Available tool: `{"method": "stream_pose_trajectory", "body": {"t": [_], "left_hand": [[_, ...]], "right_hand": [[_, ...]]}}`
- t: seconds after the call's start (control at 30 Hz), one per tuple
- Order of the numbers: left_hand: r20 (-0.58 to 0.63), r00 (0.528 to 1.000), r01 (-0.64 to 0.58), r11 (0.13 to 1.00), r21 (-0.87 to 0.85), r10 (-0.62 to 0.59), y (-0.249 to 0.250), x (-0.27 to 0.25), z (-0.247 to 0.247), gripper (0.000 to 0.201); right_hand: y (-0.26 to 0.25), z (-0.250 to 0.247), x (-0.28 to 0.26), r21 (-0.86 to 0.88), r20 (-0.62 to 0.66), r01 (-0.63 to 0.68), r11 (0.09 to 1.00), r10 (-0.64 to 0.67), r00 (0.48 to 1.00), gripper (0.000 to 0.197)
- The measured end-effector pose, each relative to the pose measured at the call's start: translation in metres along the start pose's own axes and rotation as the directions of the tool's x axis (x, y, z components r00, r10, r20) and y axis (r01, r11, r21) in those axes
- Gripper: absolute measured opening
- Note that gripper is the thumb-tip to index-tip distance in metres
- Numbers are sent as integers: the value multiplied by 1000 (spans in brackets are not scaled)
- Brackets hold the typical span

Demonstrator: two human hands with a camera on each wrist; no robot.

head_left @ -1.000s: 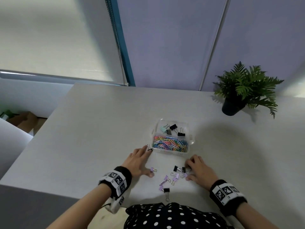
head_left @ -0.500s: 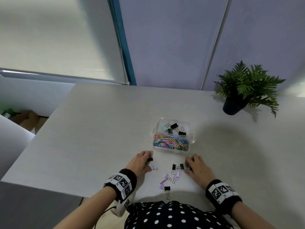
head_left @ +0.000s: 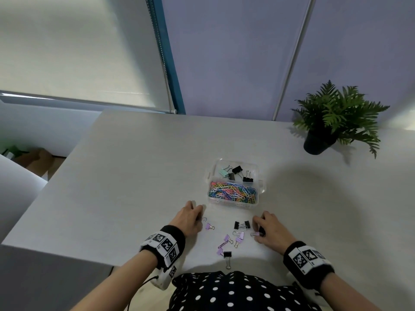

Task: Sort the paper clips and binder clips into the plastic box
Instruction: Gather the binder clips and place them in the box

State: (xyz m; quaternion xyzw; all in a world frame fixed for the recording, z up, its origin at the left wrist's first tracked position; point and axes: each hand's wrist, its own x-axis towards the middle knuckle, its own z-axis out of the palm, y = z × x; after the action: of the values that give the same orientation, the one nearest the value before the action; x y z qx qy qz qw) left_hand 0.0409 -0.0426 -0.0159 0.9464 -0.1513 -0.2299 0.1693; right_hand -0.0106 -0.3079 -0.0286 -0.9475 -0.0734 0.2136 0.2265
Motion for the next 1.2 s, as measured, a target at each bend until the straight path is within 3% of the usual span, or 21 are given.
{"method": "stream_pose_trajectory", "body": {"t": [0.13, 0.23, 0.33, 0.43, 0.53, 0.63, 0.73, 0.8, 0.87, 0.93, 1.0, 1.07, 1.13, 1.2], "left_hand": [[-24, 1000, 17, 1000, 11, -16, 0, 1, 1, 26], [-30, 999, 18, 1000, -13, -18, 2, 2, 0, 36], [-12, 1000, -6, 999, 39, 6, 4, 0, -2, 43], [-8, 1000, -3, 998, 69, 4, 6, -1, 0, 36], [0, 1000, 11, 997, 79, -11, 7, 1, 2, 34], [-7, 1000, 14, 995, 97, -13, 7, 1, 3, 34], [-27, 999, 21, 995, 100, -18, 5, 1, 6, 30], [-33, 999, 28, 995, 93, -25, 4, 0, 7, 28], [-40, 998, 44, 996, 77, -41, 1, -1, 7, 28], [-50, 997, 57, 997, 44, -54, -2, -3, 7, 26], [-43, 998, 53, 999, -7, -53, -6, -4, 7, 22], [-21, 999, 42, 998, -47, -43, -11, -4, 5, 22], [-12, 999, 31, 996, -79, -32, -15, -2, 0, 23], [-16, 999, 32, 995, -99, -34, -12, -1, -11, 24]], "right_hand": [[3, -5, 4, 79, 28, -32, 996, 30, 999, 23], [5, -14, 4, 299, 41, -72, 952, 63, 997, 27], [5, -33, 6, 537, 57, -95, 838, 77, 995, 22], [-6, -66, 19, 756, 4, -38, 654, 53, 999, 13], [-20, -101, 45, 820, -128, 77, 567, 51, 990, 9], [-28, -118, 84, 763, -247, 122, 635, 111, 963, 13], [-32, -118, 116, 683, -248, 13, 731, 214, 945, 15], [-38, -114, 122, 478, -218, -64, 876, 189, 958, 13], [-48, -109, 112, 202, -291, 17, 979, 43, 956, 21], [-60, -99, 92, 73, -362, 280, 957, -236, 902, 18], [-63, -81, 71, -50, -200, 476, 878, -476, 856, 19], [-54, -58, 51, -192, 80, 549, 813, -545, 835, 27], [-36, -35, 40, -297, 184, 625, 722, -599, 779, 40], [-19, -23, 37, -338, 219, 635, 694, -599, 771, 47]]}}
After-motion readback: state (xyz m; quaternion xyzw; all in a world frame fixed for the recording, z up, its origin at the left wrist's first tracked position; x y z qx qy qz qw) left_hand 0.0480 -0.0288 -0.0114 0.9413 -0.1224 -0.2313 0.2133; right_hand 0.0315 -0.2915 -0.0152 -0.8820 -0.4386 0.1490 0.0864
